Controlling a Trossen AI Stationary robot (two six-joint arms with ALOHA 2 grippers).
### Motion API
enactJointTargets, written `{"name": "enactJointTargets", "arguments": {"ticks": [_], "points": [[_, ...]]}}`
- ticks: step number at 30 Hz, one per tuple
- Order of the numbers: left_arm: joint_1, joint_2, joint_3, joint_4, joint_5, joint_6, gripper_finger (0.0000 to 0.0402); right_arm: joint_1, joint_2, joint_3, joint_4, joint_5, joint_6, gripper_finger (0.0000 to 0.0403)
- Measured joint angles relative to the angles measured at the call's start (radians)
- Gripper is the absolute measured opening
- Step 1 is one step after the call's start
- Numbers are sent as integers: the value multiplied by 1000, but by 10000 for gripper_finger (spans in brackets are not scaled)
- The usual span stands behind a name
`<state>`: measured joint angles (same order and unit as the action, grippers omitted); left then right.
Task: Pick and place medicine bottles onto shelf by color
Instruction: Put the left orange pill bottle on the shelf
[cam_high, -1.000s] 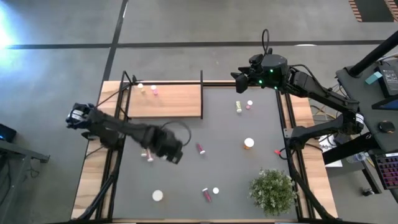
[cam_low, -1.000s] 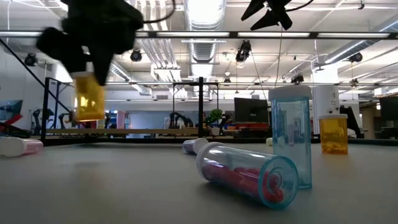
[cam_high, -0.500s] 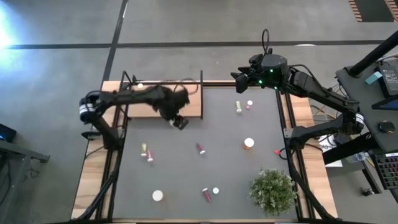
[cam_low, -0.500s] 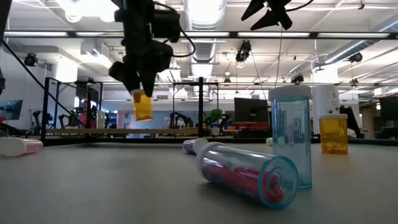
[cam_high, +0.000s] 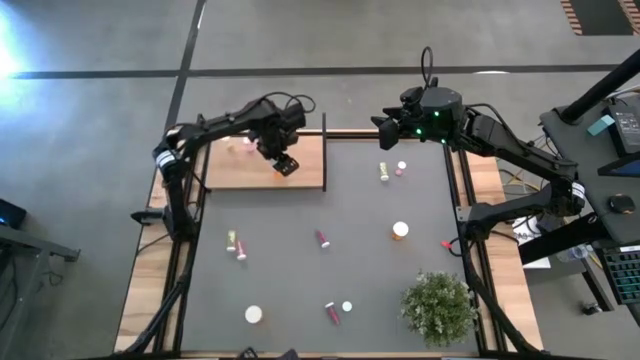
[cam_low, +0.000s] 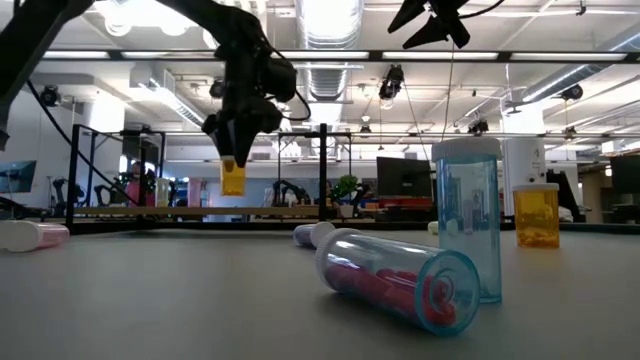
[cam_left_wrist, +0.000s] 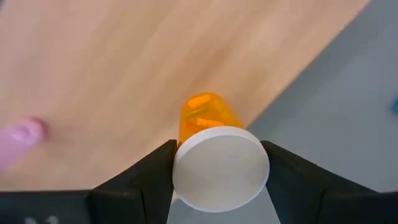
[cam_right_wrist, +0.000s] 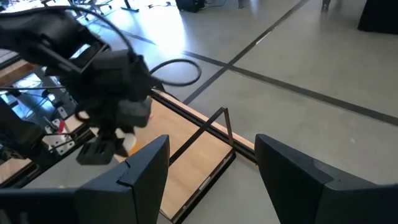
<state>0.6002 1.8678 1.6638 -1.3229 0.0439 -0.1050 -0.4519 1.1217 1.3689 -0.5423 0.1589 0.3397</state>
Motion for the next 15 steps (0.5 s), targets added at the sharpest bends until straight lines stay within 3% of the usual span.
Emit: {"name": "enactJointTargets", "arguments": {"ticks": [15], "points": [[158,45,49,14,-24,96,200,0,0,0,0,0,0,226]]}}
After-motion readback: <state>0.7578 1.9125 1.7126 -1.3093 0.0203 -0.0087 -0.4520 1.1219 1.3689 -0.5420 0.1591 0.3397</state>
